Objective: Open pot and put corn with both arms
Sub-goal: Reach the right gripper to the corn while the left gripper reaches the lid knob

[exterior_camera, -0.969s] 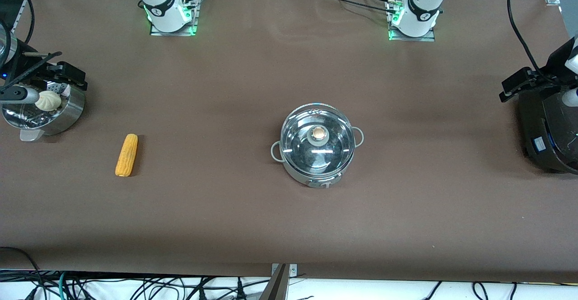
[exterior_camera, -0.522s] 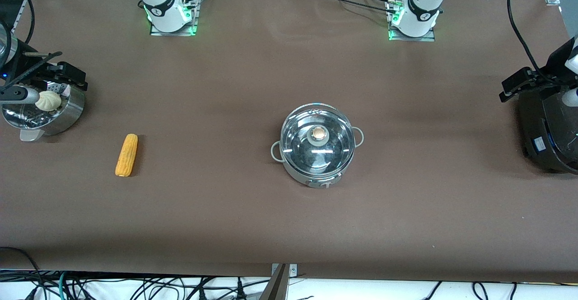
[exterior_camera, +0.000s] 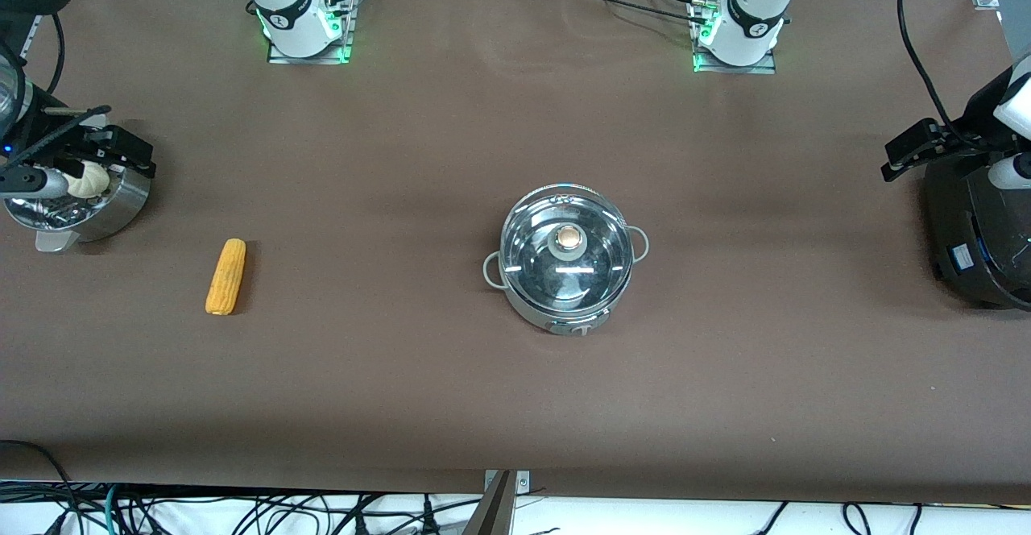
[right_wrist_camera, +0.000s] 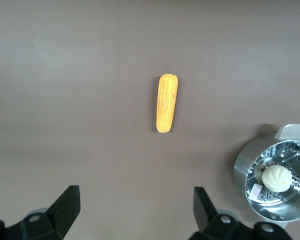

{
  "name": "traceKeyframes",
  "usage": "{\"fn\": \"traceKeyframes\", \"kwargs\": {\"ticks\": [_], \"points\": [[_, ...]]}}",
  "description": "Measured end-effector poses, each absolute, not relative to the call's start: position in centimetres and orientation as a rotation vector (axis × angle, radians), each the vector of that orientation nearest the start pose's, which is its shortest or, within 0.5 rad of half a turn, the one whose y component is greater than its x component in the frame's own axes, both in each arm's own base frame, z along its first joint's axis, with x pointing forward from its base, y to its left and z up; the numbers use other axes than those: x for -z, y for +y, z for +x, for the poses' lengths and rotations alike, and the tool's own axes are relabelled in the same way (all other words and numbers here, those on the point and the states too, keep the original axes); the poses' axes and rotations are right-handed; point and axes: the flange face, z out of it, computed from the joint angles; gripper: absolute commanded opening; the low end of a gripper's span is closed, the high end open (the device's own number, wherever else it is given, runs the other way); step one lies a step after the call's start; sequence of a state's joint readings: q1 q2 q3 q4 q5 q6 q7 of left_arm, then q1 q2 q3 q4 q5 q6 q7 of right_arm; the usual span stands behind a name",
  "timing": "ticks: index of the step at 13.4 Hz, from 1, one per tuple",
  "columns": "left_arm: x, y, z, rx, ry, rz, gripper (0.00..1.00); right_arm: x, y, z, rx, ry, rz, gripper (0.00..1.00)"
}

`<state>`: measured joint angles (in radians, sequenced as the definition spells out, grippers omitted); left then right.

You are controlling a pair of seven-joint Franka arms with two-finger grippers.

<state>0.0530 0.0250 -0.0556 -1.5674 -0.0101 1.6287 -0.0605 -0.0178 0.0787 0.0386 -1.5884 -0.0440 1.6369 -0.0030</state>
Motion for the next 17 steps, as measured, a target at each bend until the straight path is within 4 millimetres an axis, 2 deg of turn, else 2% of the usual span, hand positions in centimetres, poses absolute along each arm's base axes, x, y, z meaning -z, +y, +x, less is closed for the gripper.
{"fn": "traceKeyframes", "kwargs": {"ticks": [4,8,12,17], "points": [[-61.7,-0.2,56.8,0.055,-0.091,-3.153,1.0,-54.3,0.5,60.2,-0.066,-0.041,-3.179,1.0],[-60.5,-0.2,57.4,0.022,-0.092,-3.154,1.0,-50.2,-0.6,62.2,-0.103,-0.016,-3.175,1.0],[-60.3,0.0,57.5,0.016,-0.096,-3.154,1.0,-43.4,-1.0,64.8,-0.143,-0.003,-3.169,1.0],[-59.5,0.2,57.2,-0.065,-0.102,-3.151,1.0,-33.4,-0.8,67.3,-0.182,0.011,-3.134,1.0]]}}
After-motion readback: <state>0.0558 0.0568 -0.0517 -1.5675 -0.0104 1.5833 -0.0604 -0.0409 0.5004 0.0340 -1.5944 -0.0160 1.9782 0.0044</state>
